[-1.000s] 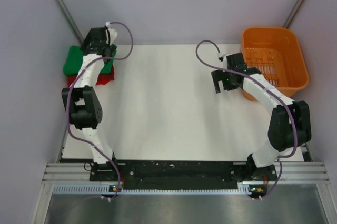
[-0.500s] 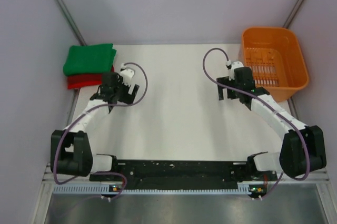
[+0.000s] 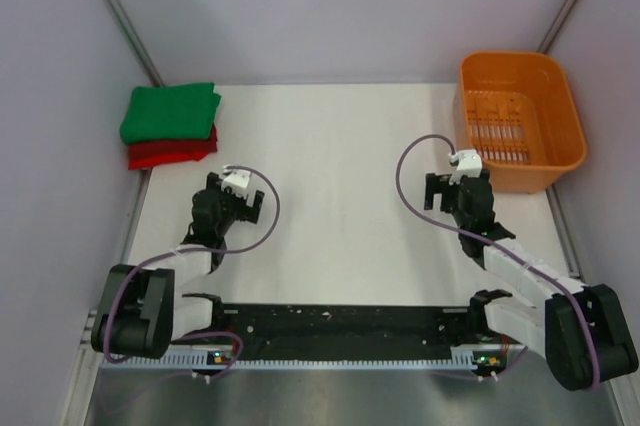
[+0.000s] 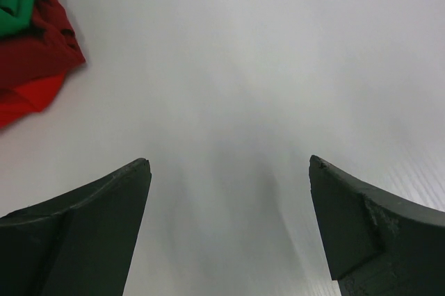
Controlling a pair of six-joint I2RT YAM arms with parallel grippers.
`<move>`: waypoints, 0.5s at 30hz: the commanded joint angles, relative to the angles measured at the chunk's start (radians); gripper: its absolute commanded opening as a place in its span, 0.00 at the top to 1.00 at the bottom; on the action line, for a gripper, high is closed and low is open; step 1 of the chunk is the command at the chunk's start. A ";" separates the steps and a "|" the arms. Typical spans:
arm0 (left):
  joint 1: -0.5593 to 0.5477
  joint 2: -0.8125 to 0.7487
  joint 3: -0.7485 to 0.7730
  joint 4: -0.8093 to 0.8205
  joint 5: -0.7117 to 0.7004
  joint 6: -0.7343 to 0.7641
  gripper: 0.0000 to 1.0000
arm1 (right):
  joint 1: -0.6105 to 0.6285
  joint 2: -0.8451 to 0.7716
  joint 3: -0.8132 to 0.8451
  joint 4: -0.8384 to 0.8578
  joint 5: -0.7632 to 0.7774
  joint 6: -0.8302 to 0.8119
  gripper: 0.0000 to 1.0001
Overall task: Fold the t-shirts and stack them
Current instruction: Put the neatly folded tshirt into the corner of the board with the left arm
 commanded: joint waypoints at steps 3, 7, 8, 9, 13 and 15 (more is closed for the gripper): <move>0.003 -0.006 0.034 0.192 0.029 -0.009 0.01 | -0.008 -0.041 -0.070 0.271 0.057 -0.021 0.01; 0.002 0.014 0.063 0.159 -0.047 -0.049 0.01 | -0.010 -0.035 -0.070 0.274 0.065 -0.020 0.01; 0.002 0.023 0.072 0.154 -0.074 -0.057 0.01 | -0.008 -0.034 -0.068 0.276 0.066 -0.020 0.01; 0.002 0.031 0.083 0.143 -0.101 -0.069 0.01 | -0.010 -0.032 -0.068 0.274 0.066 -0.020 0.01; 0.002 0.051 0.109 0.119 -0.154 -0.081 0.01 | -0.010 -0.031 -0.068 0.273 0.074 -0.020 0.01; 0.002 0.039 0.103 0.104 -0.084 -0.066 0.01 | -0.010 -0.031 -0.066 0.271 0.076 -0.020 0.01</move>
